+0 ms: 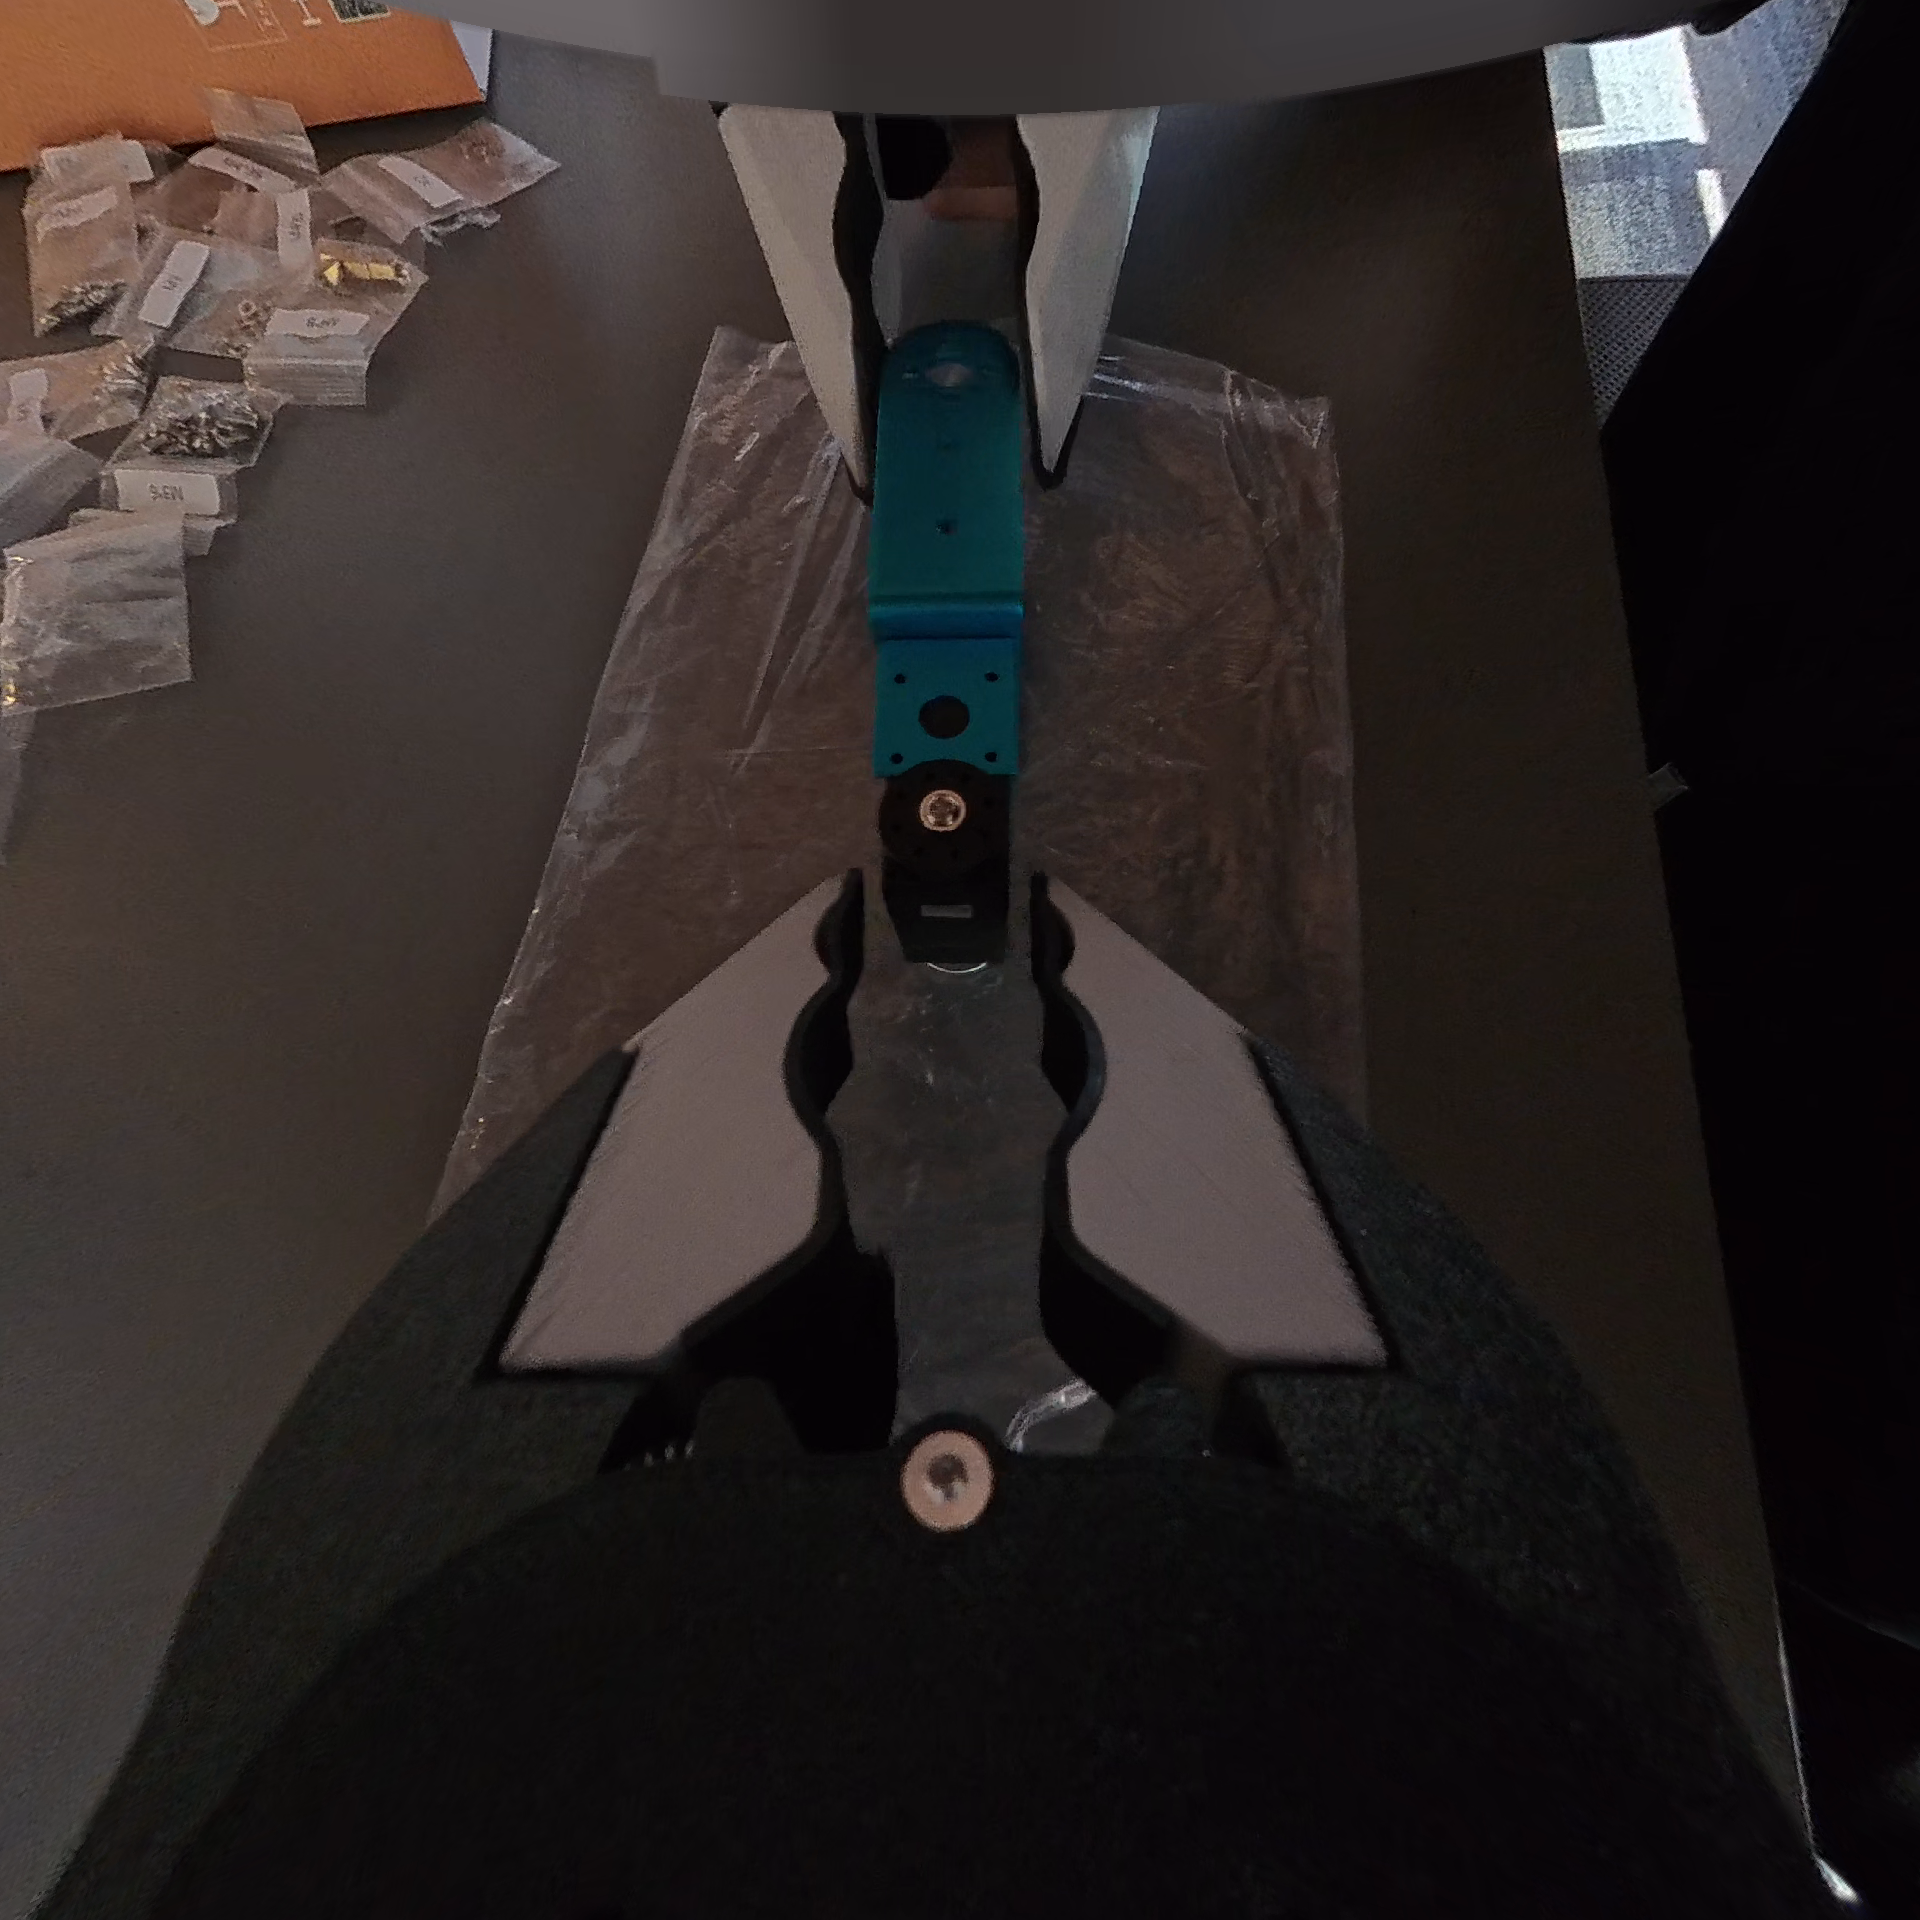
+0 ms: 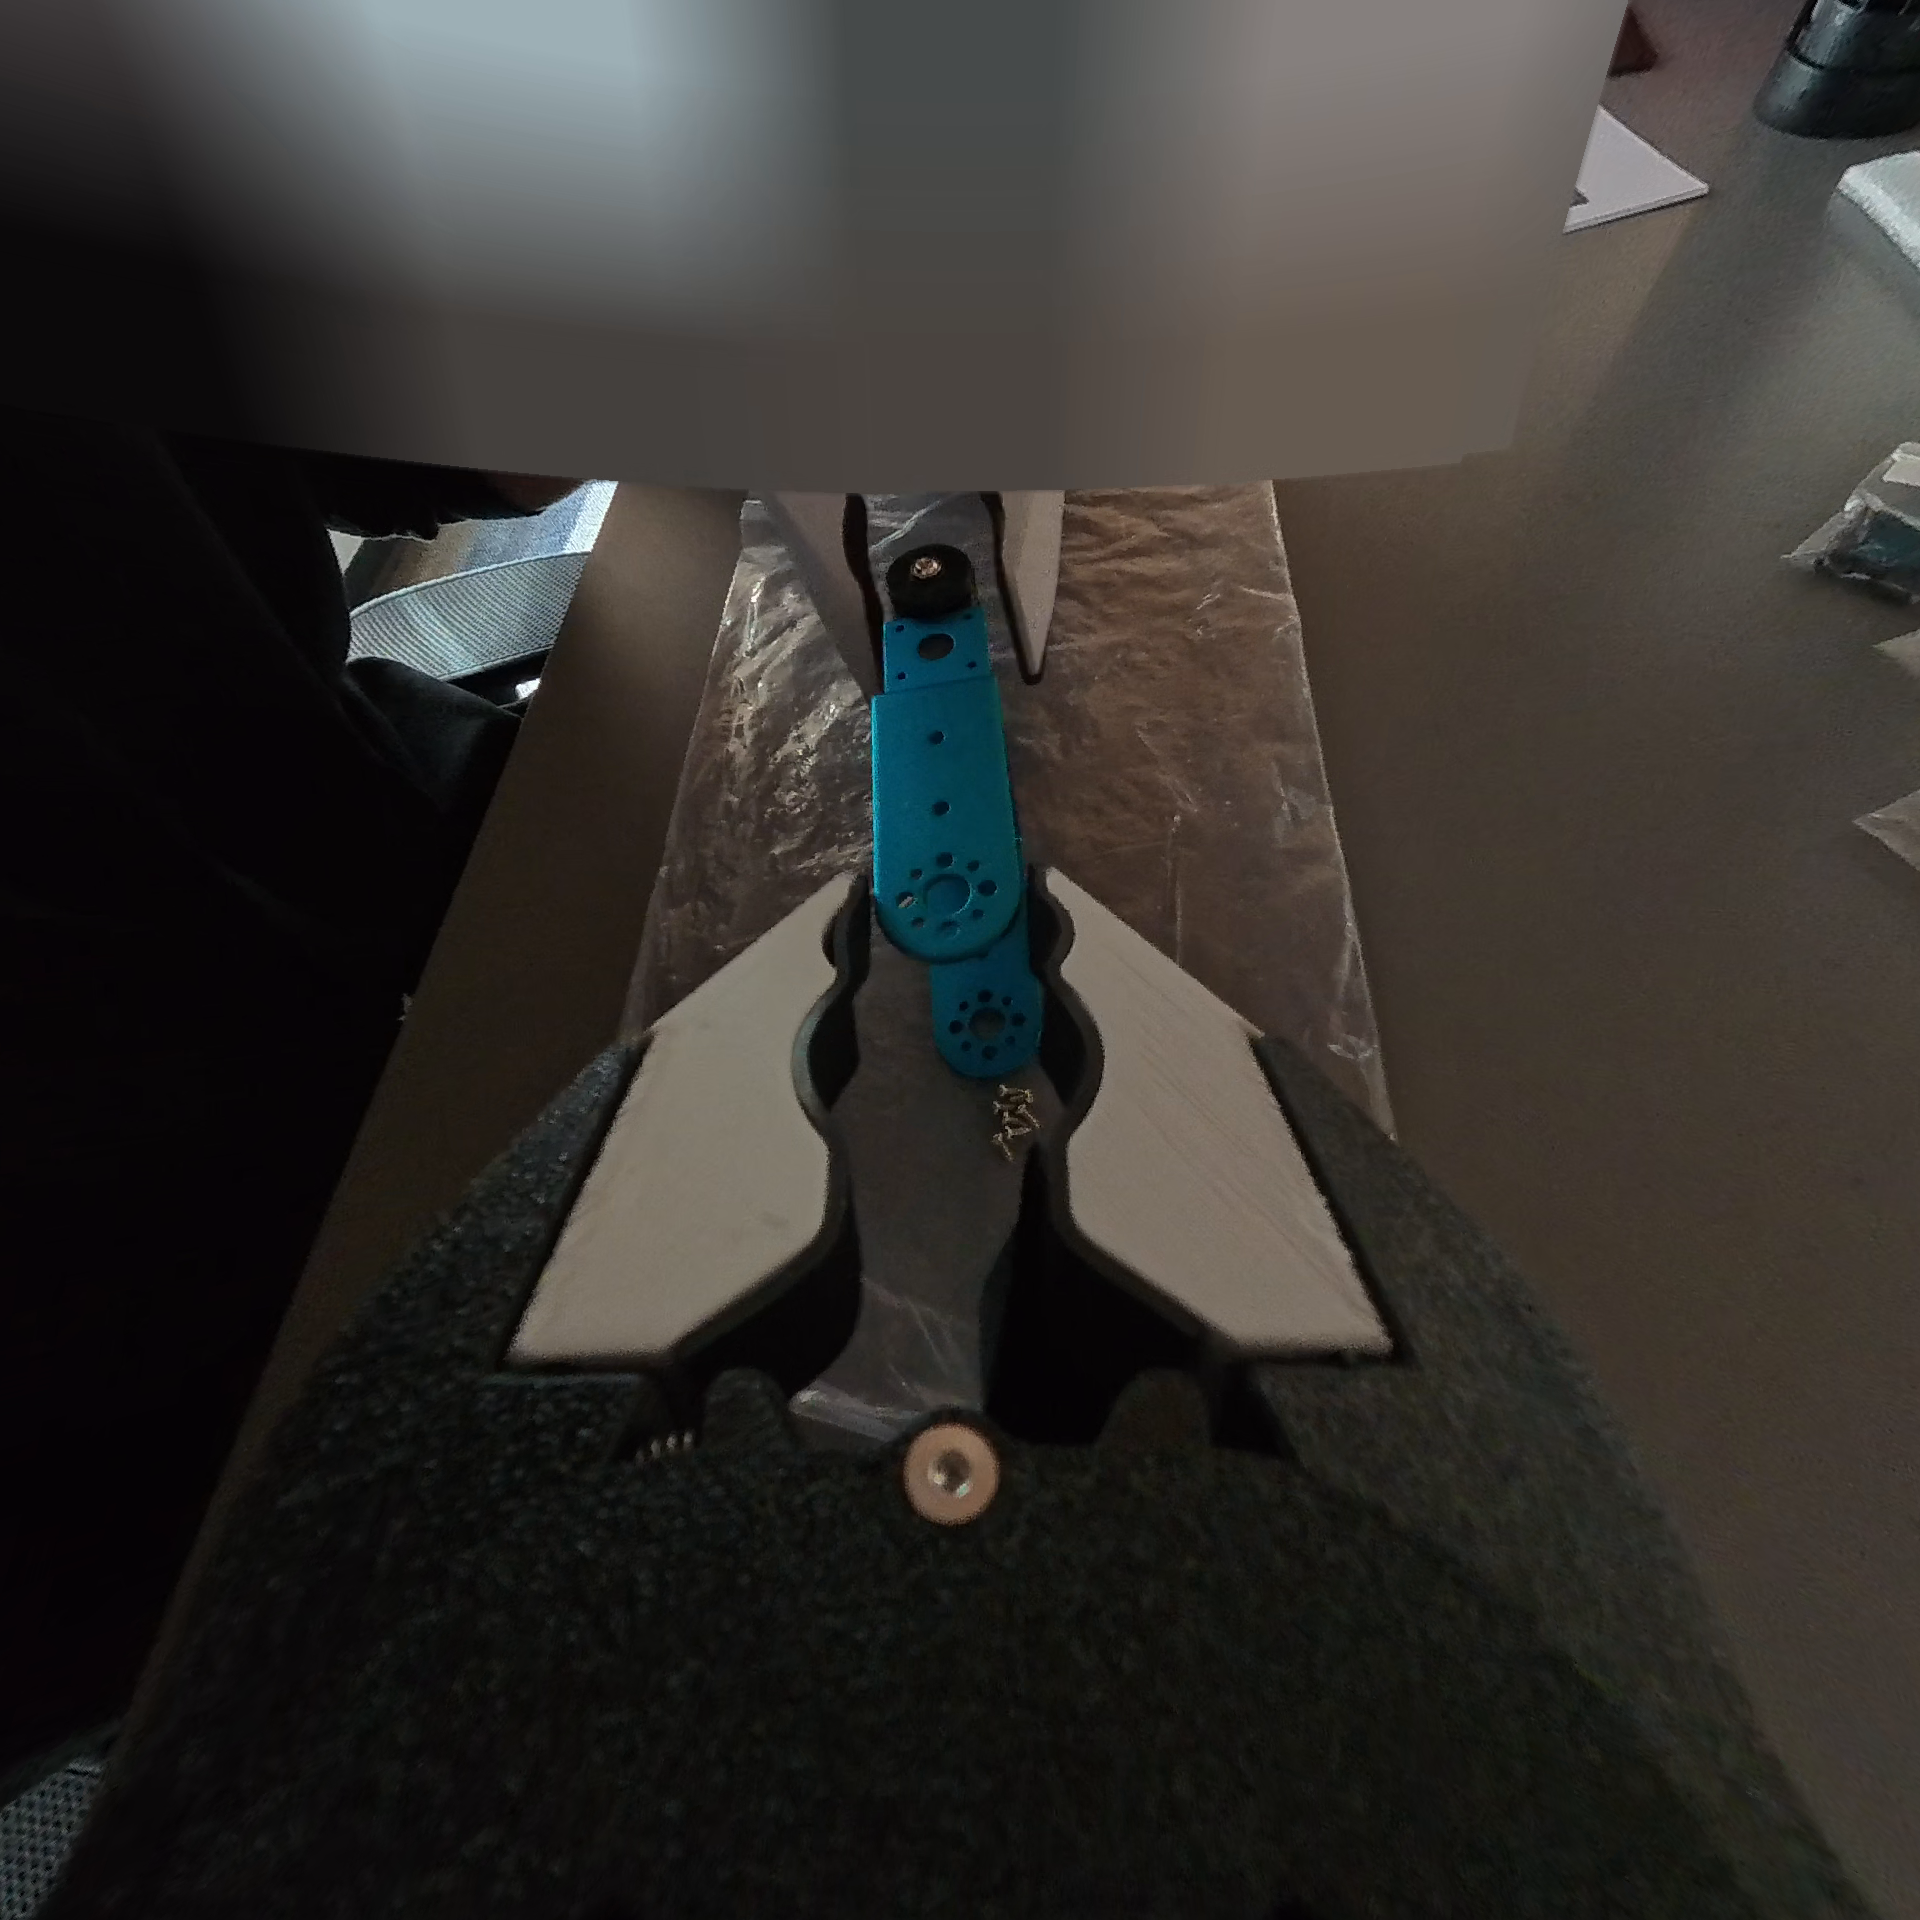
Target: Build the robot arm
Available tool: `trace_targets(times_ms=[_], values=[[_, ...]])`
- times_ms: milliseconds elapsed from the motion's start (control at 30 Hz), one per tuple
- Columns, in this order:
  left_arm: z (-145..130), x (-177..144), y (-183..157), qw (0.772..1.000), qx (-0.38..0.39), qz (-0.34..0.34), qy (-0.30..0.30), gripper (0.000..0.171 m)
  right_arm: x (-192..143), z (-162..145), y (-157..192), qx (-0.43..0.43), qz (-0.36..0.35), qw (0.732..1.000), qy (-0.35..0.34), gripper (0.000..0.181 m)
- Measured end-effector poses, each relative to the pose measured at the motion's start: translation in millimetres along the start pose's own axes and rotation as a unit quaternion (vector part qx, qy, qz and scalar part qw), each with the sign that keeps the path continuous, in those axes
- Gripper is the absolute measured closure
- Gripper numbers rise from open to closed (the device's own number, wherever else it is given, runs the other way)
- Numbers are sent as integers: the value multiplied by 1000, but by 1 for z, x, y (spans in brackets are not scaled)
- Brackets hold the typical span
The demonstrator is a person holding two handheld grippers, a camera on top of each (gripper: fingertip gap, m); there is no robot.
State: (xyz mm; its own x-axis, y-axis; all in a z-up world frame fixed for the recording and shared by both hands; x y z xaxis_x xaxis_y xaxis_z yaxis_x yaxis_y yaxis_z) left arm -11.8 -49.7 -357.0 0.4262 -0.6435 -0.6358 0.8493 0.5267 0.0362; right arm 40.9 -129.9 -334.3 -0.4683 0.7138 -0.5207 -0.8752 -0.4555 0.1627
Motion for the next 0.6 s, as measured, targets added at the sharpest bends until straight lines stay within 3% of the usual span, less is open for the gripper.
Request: trace_targets(times_ms=[100,400,600], values=[[1,0,1,1000,-2,5,-3,133,-2,2,-1,0,-3,1000,-5,151],[19,-4,-2,999,3,5,-51,133,-6,5,-2,-5,-12,1000,-14,150],[22,0,-2,998,9,12,-54,146,-7,5,-1,-6,-14,1000,-14,150]])
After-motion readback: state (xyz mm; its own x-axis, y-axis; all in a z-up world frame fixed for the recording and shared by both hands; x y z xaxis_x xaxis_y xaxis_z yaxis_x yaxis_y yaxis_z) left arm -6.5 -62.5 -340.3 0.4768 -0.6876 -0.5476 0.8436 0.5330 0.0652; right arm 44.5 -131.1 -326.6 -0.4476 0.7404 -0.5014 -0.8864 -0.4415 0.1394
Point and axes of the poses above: each gripper's, where its closed fingertips meet, x out along the fingers, z out of its top, y = z × x across the jaws, the point moved 2 cm from there along -x, back along the fingers, and after that the axes turned 2 degrees about y, right-handed, at the moved point
